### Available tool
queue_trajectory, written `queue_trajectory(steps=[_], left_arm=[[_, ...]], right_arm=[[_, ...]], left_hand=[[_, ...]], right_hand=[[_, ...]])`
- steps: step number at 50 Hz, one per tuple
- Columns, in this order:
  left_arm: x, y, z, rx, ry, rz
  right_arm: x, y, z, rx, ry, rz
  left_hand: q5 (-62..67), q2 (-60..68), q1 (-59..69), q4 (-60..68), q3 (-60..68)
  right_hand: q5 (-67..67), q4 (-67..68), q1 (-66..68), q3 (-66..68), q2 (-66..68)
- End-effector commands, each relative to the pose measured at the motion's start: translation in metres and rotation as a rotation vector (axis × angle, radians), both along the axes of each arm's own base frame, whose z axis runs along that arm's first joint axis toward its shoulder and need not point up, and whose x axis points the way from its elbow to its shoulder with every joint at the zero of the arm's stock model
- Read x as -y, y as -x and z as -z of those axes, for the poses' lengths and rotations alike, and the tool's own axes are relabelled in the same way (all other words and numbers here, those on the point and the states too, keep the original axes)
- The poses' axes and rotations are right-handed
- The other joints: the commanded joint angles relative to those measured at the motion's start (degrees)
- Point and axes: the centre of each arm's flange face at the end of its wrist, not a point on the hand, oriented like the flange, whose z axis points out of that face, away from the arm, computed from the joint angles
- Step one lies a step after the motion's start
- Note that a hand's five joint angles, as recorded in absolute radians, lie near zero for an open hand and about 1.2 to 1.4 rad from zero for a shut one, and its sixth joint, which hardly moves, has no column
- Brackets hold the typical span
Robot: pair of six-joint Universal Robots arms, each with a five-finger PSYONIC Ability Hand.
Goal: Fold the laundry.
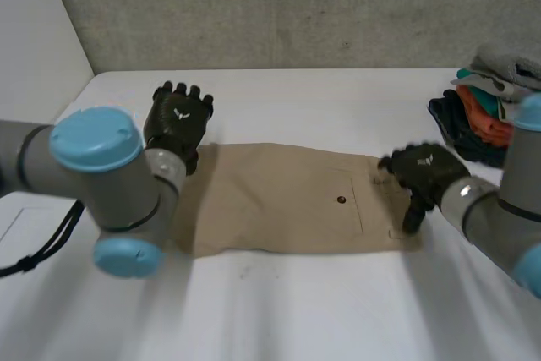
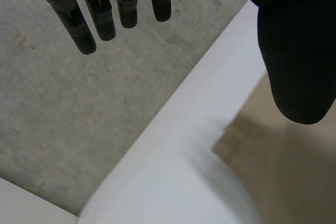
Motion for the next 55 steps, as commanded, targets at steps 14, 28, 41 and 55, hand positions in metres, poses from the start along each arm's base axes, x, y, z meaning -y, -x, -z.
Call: queue_trajectory(steps=[14,28,41,55], left_arm=[[-0.035,-0.012,0.016,-0.035,-0.109,0.042],[-0.05,-0.032,-0.008,-0.057,-0.075,0.017],[-0.059,-0.052,-0.03,-0.135,-0.049,-0.022],[-0.038,-0.051,-0.061,-0.204,0.05,-0.041]], right_arm=[[0.006,0.017,0.029,-0.002,0.099,0.025],[0.023,0.048,-0.021,-0.454,0.4,0.027],[-0.102,-0.131,0.001,-0.267,0.591,-0.73],[-0.125,-0.163,-0.019,-0.03,0.536,-0.78]], left_hand=[[-2.55,-1.76,-0.48,-1.62,-2.31],[-2.71,-1.93,-0.65,-1.79,-2.48],[-2.71,-1.93,-0.65,-1.79,-2.48],[-2.38,-1.6,-0.32,-1.45,-2.15]], right_hand=[[61.82,62.27,62.79,62.25,62.31],[61.82,62.27,62.79,62.25,62.31],[61.82,62.27,62.79,62.25,62.31],[-8.18,-7.73,-7.21,-7.75,-7.69]])
